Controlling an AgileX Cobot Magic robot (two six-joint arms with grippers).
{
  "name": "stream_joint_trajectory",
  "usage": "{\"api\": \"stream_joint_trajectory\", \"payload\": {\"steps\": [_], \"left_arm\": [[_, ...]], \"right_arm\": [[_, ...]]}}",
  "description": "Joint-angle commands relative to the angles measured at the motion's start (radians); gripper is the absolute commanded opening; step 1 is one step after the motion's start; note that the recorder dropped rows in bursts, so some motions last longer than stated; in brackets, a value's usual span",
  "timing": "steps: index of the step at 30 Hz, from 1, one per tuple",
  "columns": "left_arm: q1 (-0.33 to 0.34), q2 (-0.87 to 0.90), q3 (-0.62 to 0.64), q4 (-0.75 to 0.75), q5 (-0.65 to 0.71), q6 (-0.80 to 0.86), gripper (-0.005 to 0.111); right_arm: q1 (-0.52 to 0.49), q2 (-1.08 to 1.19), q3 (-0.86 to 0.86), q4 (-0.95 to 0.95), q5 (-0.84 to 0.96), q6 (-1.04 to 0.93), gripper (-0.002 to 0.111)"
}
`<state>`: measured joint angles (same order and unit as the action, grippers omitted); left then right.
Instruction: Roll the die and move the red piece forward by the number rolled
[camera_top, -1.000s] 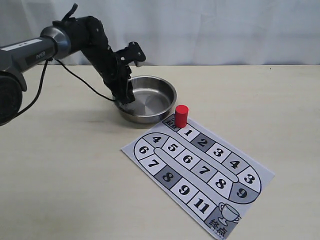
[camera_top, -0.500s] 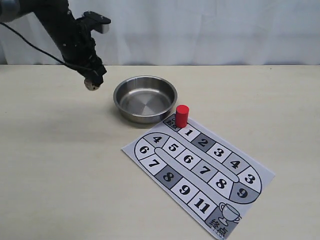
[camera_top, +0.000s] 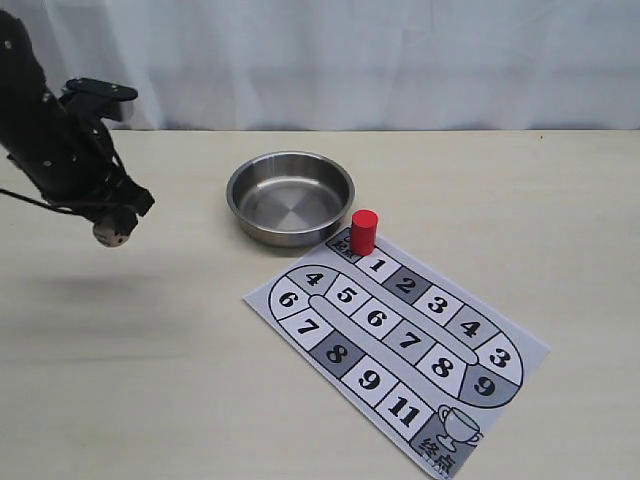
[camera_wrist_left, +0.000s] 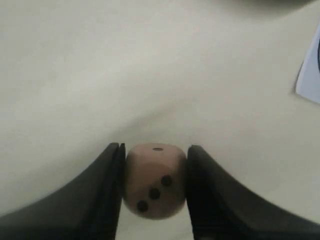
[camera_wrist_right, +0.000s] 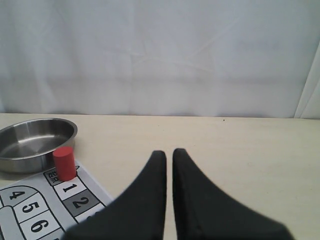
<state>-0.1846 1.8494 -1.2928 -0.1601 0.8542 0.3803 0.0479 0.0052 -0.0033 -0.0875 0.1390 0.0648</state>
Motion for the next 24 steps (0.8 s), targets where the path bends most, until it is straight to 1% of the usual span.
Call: {"api": "stream_joint_trajectory", "payload": {"steps": [1,4,7,9,12,13,15,16,19,22,24], "left_arm": [[-0.001,-0.032,0.101,0.025,-0.109,-0.018,0.000],[-0.008,-0.017,0.128,-0.044,-0.194,-0.014,0.000],[-0.028,0.003,0.128,-0.092,-0.238,-0.009,0.000],[-0.047,0.008,0.128,-0.153,-0.268,0.010,0.004],[-0.079,0.019,0.128,-0.376,-0.299,0.181,0.017],[-0.092,0.024,0.128,-0.487,-0.299,0.260,0.025],[-0.105,0.030,0.128,-0.580,-0.320,0.340,0.037],[-0.113,0.029,0.128,-0.585,-0.338,0.367,0.043],[-0.112,0.029,0.128,-0.602,-0.337,0.369,0.061],[-0.112,0.029,0.128,-0.615,-0.354,0.369,0.073],[-0.112,0.029,0.128,-0.606,-0.358,0.370,0.075]], "right_arm": [[-0.003,-0.005,0.003,0.001,-0.003,0.000,0.004],[-0.003,-0.005,0.003,0.001,-0.003,0.000,0.004],[-0.003,-0.005,0.003,0.001,-0.003,0.000,0.004],[-0.003,-0.005,0.003,0.001,-0.003,0.000,0.004],[-0.003,-0.005,0.003,0.001,-0.003,0.000,0.004],[-0.003,-0.005,0.003,0.001,-0.003,0.000,0.004],[-0.003,-0.005,0.003,0.001,-0.003,0.000,0.004],[-0.003,-0.005,0.003,0.001,-0.003,0.000,0.004],[-0.003,-0.005,0.003,0.001,-0.003,0.000,0.004],[-0.003,-0.005,0.003,0.001,-0.003,0.000,0.004],[-0.003,-0.005,0.003,0.001,-0.003,0.000,0.004]]}}
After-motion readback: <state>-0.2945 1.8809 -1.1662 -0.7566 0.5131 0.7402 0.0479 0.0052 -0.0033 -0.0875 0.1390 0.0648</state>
